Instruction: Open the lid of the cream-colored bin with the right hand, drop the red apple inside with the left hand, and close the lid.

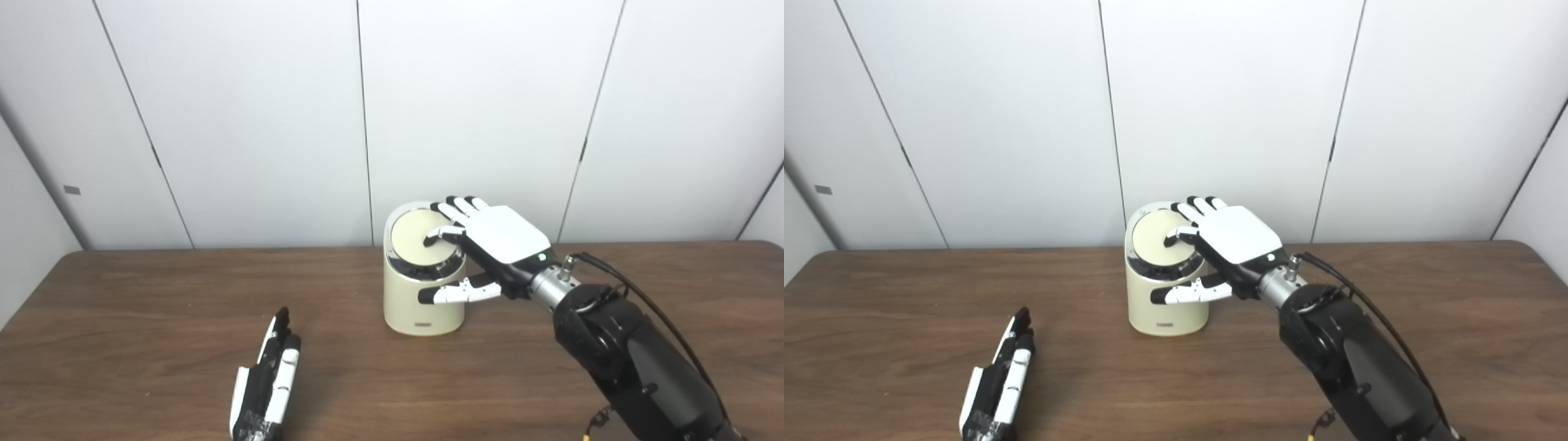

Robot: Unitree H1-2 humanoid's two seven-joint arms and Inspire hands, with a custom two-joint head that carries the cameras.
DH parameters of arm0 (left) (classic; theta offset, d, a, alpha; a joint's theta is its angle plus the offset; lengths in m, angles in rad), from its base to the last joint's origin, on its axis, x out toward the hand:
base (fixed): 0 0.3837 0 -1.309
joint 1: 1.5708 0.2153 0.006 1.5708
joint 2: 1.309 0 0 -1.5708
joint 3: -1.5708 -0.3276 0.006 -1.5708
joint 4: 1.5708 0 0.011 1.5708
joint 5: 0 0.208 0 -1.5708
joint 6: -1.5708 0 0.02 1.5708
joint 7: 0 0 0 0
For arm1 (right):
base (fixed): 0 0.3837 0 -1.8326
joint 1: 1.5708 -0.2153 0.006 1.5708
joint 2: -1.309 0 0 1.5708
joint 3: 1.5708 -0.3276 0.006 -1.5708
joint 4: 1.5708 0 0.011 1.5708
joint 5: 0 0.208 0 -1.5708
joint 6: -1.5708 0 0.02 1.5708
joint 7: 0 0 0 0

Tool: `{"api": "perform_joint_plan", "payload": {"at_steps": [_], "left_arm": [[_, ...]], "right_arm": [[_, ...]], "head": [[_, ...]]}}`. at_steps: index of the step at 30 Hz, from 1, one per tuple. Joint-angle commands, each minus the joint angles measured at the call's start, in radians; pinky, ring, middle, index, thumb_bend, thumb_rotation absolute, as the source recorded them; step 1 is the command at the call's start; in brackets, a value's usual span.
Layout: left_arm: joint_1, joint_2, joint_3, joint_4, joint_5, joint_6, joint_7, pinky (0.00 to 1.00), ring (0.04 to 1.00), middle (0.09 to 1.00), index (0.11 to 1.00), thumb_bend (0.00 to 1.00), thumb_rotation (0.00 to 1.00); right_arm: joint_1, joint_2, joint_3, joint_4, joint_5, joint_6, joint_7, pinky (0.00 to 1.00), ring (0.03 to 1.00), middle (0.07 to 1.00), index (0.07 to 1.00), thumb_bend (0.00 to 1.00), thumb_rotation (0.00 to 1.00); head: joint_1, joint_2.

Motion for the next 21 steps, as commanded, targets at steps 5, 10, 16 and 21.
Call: {"api": "perform_joint_plan", "payload": {"at_steps": [5,10,16,21], "left_arm": [[0.025,-0.016,-0.011,0.036,-0.004,0.006,-0.002,1.0,1.0,1.0,1.0,0.55,0.82],[0.029,-0.008,-0.018,0.036,0.009,0.003,-0.005,1.0,1.0,1.0,1.0,0.54,0.85],[0.032,-0.012,-0.016,0.028,0.002,0.011,-0.003,1.0,1.0,1.0,1.0,0.54,0.85],[0.033,-0.009,-0.011,0.03,-0.011,0.008,-0.007,1.0,1.0,1.0,1.0,0.55,0.83]], "right_arm": [[0.011,0.002,-0.019,-0.061,0.017,0.016,0.047,1.0,1.0,0.969,0.798,0.59,1.0],[0.02,0.016,-0.066,-0.149,0.051,0.046,0.072,1.0,1.0,0.976,0.823,0.57,1.0],[0.059,0.046,-0.165,-0.191,0.136,0.065,0.037,1.0,1.0,0.978,0.856,0.51,0.88],[0.12,0.062,-0.241,-0.172,0.218,0.044,-0.034,1.0,1.0,0.98,0.904,0.52,0.91]], "head": [[-0.001,0.0],[-0.001,0.0],[-0.003,0.001],[-0.007,0.003]]}}
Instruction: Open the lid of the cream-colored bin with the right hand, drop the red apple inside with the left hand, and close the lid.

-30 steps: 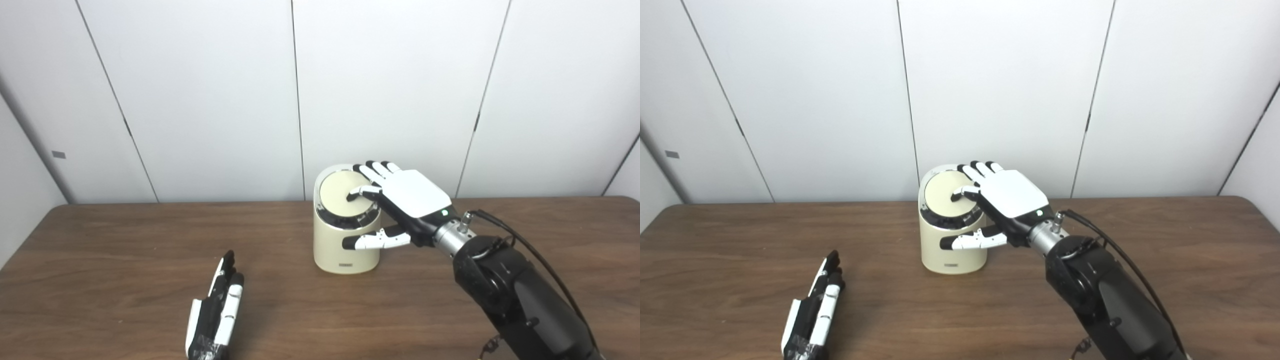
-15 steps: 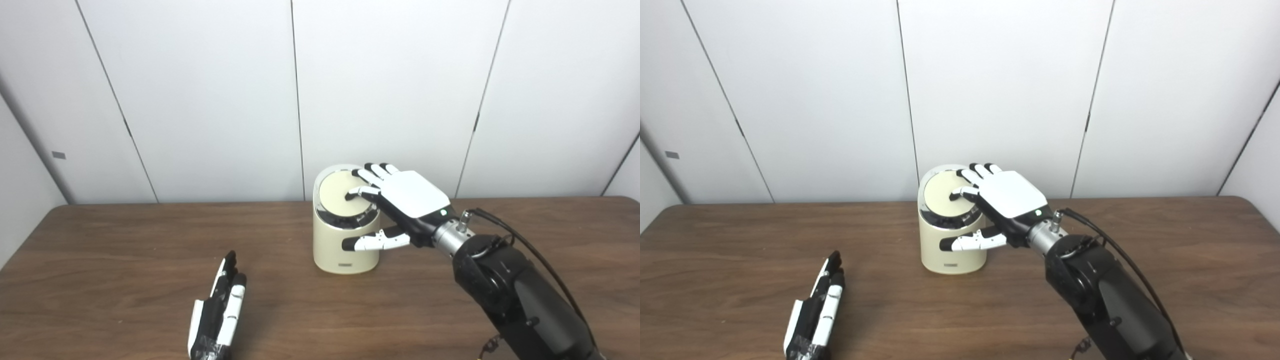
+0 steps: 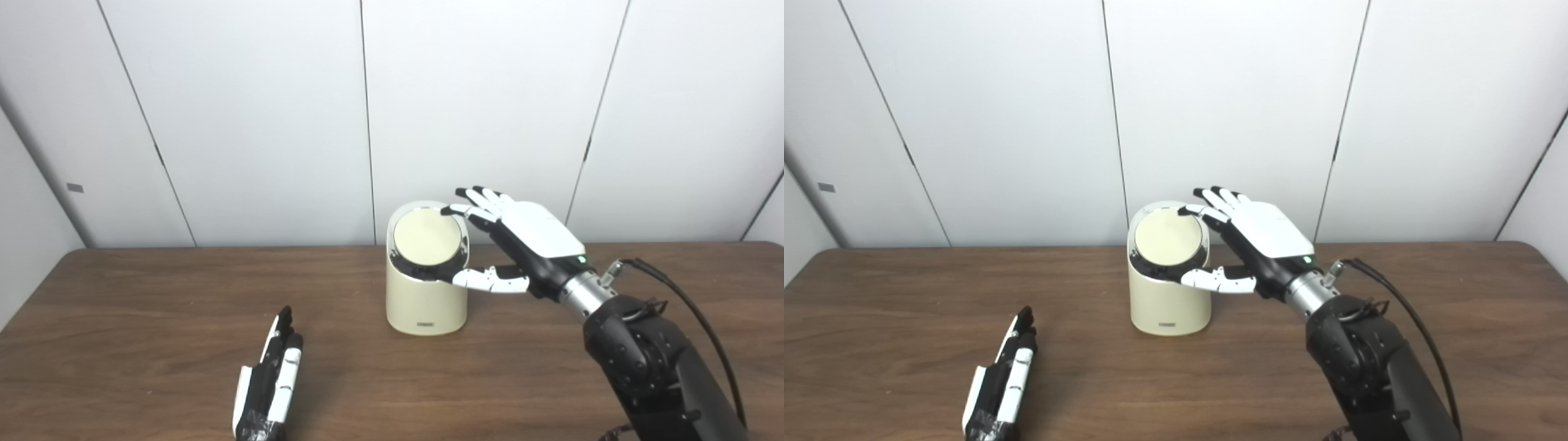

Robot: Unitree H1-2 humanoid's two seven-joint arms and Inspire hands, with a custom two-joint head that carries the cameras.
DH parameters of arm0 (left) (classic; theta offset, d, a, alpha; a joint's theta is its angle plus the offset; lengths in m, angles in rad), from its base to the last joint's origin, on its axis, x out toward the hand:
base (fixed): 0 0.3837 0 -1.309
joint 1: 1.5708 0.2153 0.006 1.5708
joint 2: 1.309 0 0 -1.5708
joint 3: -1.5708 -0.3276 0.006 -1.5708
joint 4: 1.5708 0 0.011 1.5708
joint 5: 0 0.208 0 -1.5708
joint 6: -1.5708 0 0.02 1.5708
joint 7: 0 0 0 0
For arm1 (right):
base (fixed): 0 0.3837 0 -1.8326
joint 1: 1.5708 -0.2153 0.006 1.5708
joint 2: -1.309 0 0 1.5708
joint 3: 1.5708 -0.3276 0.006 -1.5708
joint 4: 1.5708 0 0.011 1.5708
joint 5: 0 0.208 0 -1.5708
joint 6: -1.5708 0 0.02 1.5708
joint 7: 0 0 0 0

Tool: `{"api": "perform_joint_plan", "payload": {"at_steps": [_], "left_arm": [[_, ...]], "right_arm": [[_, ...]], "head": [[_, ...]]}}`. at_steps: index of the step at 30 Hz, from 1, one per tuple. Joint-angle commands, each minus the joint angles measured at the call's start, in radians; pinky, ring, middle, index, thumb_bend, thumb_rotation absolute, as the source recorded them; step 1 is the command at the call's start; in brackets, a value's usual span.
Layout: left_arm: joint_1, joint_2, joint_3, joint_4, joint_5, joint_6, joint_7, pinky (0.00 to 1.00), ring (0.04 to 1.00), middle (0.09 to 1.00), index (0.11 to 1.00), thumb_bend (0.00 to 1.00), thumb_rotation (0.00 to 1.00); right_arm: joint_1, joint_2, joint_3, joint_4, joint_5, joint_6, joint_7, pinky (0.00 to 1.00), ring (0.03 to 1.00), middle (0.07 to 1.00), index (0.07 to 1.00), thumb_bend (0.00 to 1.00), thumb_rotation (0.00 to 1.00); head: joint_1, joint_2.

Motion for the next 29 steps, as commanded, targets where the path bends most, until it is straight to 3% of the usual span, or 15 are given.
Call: {"api": "perform_joint_plan", "payload": {"at_steps": [1,4,8,11,14,19,24,29], "left_arm": [[0.032,-0.004,-0.005,0.028,-0.006,0.012,-0.006,0.99,1.0,1.0,1.0,0.55,0.83],[0.033,-0.002,0.005,0.026,-0.039,0.01,-0.018,0.96,0.991,1.0,1.0,0.54,0.81],[0.036,0.004,0.015,0.023,-0.07,0.004,-0.022,0.91,0.958,0.984,1.0,0.53,0.76],[0.038,0.011,0.018,0.014,-0.072,0.009,-0.02,0.92,0.96,0.981,1.0,0.53,0.76],[0.039,0.023,0.022,0.01,-0.083,0.015,-0.025,0.93,0.958,0.979,1.0,0.55,0.76],[0.043,0.034,0.027,-0.009,-0.09,0.027,-0.034,0.96,0.97,0.988,1.0,0.54,0.8],[0.06,0.039,0.03,-0.052,-0.114,0.032,-0.052,0.98,0.987,0.997,1.0,0.51,0.86],[0.078,0.037,0.033,-0.103,-0.124,0.021,-0.056,0.99,0.987,0.995,1.0,0.47,0.95]], "right_arm": [[0.007,0.008,-0.031,-0.006,0.04,-0.016,-0.054,0.98,1.0,0.984,0.918,0.51,0.91],[0.077,0.017,-0.065,-0.01,0.098,-0.012,-0.084,0.95,1.0,0.984,0.932,0.49,0.93],[0.164,0.048,-0.111,-0.065,0.202,0.087,-0.053,0.95,1.0,0.999,0.952,0.49,0.99],[0.218,0.063,-0.139,-0.09,0.247,0.109,-0.071,0.93,1.0,0.994,0.952,0.48,1.0],[0.262,0.096,-0.188,-0.095,0.354,0.114,-0.091,0.93,0.967,0.978,0.955,0.49,1.0],[0.294,0.165,-0.273,-0.081,0.586,0.134,-0.095,0.99,0.998,0.999,0.984,0.53,1.0],[0.345,0.185,-0.281,-0.033,0.646,0.08,-0.134,1.0,1.0,1.0,0.996,0.6,1.0],[0.393,0.191,-0.25,-0.035,0.632,0.082,-0.167,1.0,1.0,1.0,0.993,0.57,1.0]], "head": [[0.0,0.002],[-0.005,0.002],[-0.01,0.007],[-0.011,0.013],[-0.02,0.018],[-0.016,0.029],[-0.017,0.045],[-0.014,0.063]]}}
